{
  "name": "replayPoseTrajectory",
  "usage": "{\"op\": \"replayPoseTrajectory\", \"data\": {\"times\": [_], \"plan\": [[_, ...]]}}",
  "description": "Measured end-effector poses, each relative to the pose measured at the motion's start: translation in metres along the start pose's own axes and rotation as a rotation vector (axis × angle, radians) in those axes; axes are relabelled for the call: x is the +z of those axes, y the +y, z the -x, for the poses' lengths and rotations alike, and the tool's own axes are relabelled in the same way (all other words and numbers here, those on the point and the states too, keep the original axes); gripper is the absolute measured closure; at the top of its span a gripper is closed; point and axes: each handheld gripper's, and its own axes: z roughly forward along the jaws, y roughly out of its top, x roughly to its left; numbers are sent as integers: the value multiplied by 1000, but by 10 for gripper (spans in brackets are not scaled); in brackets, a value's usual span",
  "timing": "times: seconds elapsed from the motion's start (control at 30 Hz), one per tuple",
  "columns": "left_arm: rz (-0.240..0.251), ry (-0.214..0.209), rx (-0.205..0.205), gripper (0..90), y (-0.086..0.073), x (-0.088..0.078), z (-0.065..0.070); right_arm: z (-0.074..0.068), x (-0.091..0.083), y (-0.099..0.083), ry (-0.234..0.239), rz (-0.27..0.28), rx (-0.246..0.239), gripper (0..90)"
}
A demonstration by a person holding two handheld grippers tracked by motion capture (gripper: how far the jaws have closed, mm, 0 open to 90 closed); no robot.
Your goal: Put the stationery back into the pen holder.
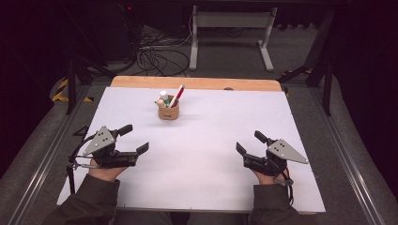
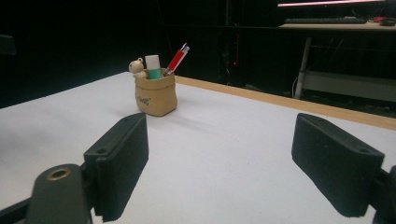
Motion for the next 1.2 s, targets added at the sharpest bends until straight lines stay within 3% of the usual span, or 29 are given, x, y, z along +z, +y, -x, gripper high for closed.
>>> {"op": "replayPoseTrajectory", "data": {"times": [0.77, 1.2], "plan": [[-1, 18, 7, 116, -9, -16, -3, 14, -13, 2, -31, 23, 20, 196], [-5, 18, -2, 116, -12, -16, -6, 17, -16, 0, -34, 21, 21, 197]]}}
